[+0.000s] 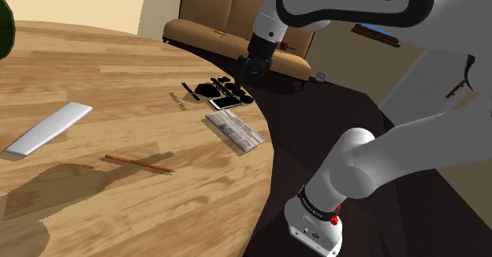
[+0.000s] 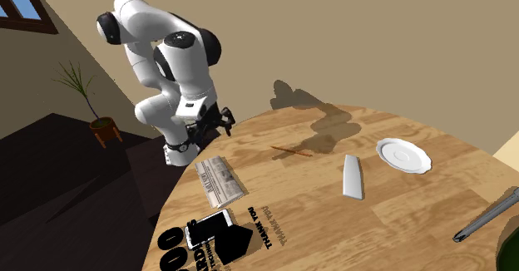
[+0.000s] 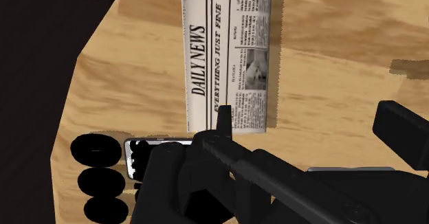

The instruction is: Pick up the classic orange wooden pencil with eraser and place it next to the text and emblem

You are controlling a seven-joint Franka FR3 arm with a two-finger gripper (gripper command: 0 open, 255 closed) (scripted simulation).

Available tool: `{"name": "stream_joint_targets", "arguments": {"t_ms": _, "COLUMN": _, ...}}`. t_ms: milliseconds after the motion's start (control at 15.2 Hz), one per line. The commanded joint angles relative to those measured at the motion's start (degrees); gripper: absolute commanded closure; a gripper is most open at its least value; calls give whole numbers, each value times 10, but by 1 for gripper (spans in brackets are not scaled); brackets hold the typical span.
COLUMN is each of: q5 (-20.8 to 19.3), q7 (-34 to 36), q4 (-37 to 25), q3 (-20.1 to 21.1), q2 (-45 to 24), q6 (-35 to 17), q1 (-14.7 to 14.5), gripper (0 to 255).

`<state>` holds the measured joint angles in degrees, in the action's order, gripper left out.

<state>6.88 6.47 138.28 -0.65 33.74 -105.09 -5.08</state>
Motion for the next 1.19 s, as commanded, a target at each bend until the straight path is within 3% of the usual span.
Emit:
{"name": "stream_joint_targets", "arguments": {"t_ms": 0, "q5": 12, "q7": -11, "q4": -12, "q3": 9, "q2": -39, "q6": -26, "q1": -17, "gripper": 0}}
{"name": "stream_joint_targets", "arguments": {"t_ms": 1122, "q5": 71, "q7": -106, "q4": -143, "q3": 92, "q2": -312, "q6": -165, "q1": -125, "gripper": 0}}
